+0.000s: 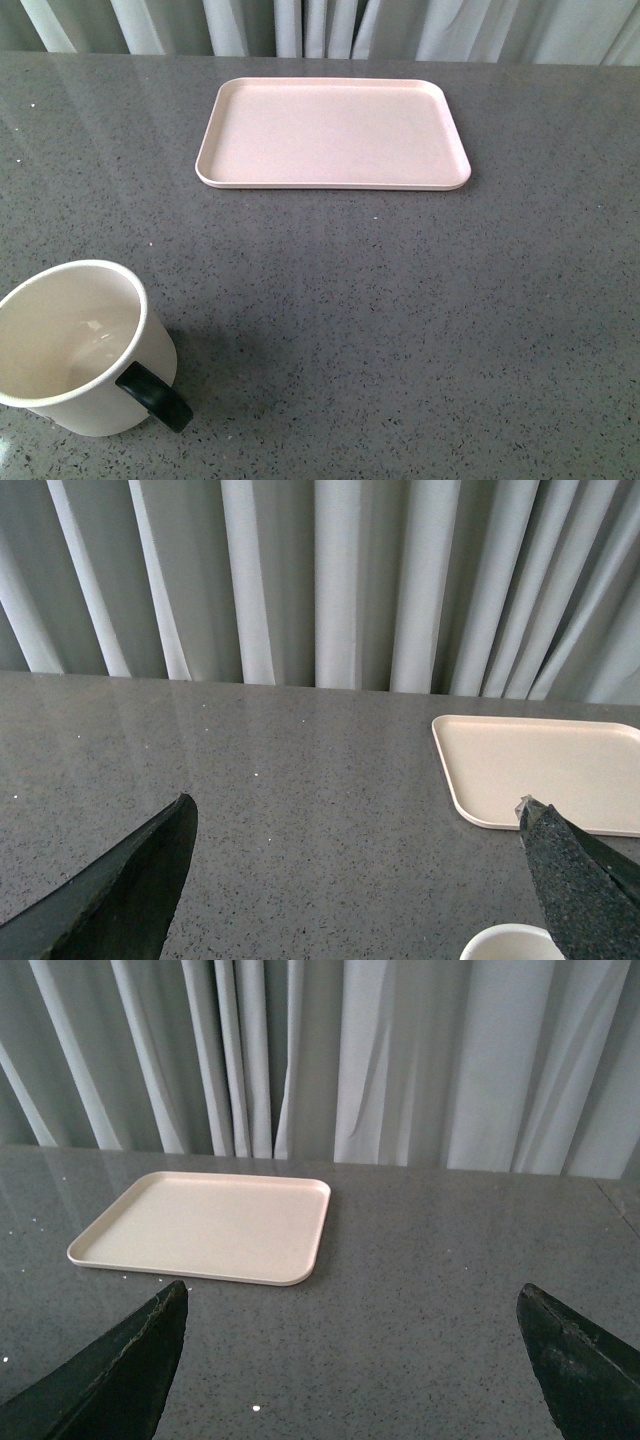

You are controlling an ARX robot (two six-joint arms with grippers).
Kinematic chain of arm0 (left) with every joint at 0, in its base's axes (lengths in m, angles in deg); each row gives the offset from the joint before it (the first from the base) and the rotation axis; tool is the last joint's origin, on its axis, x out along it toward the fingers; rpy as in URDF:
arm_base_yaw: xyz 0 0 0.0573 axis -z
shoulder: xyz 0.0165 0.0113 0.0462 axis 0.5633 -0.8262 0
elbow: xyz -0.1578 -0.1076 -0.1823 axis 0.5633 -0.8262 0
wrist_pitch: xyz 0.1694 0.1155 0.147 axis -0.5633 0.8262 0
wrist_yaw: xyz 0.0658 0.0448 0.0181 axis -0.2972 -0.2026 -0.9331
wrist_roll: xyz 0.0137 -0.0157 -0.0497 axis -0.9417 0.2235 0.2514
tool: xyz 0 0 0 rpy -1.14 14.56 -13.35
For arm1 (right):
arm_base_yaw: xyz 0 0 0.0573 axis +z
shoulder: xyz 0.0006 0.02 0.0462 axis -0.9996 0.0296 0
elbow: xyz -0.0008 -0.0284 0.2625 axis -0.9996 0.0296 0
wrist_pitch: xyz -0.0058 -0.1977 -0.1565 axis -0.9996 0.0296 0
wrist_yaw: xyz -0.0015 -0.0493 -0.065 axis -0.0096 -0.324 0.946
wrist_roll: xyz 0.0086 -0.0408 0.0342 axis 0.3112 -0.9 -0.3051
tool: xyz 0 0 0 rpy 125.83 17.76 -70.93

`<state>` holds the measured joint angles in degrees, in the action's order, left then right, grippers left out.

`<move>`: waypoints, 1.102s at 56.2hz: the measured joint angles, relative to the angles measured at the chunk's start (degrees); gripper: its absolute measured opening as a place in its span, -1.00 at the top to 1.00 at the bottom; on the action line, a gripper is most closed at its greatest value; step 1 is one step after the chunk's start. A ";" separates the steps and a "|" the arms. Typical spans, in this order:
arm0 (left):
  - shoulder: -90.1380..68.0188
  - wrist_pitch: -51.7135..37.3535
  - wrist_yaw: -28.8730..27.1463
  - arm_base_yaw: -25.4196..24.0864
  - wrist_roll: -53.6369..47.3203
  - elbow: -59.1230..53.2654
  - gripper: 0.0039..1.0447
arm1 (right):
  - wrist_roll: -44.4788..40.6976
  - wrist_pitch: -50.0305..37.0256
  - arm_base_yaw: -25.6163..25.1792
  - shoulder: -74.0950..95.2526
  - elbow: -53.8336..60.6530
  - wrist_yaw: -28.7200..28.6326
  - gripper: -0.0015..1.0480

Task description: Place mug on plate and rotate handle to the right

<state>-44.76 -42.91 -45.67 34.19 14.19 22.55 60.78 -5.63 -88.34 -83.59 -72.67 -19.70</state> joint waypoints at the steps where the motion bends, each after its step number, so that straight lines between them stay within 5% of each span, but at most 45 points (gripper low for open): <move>1: 0.00 0.00 0.00 0.00 0.00 0.00 -0.83 | 0.00 0.00 0.00 0.00 0.00 0.00 -0.82; 35: -0.74 1.36 1.53 -0.37 0.33 0.37 -0.83 | 0.00 0.00 0.00 0.00 0.00 0.00 -0.82; 39: -7.50 14.12 10.25 -2.12 1.27 6.05 -0.83 | 0.00 0.00 0.00 0.00 0.00 -0.02 -0.82; 43: -16.13 21.29 11.78 -1.11 1.20 11.28 -0.83 | 0.00 0.00 0.00 0.00 0.00 -0.02 -0.82; 62: -40.61 16.52 9.90 6.82 -4.22 25.20 -0.83 | 0.00 0.00 0.00 0.00 0.00 -0.02 -0.82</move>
<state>-85.37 -26.38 -35.77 41.01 9.98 47.75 60.78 -5.63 -88.34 -83.59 -72.67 -19.72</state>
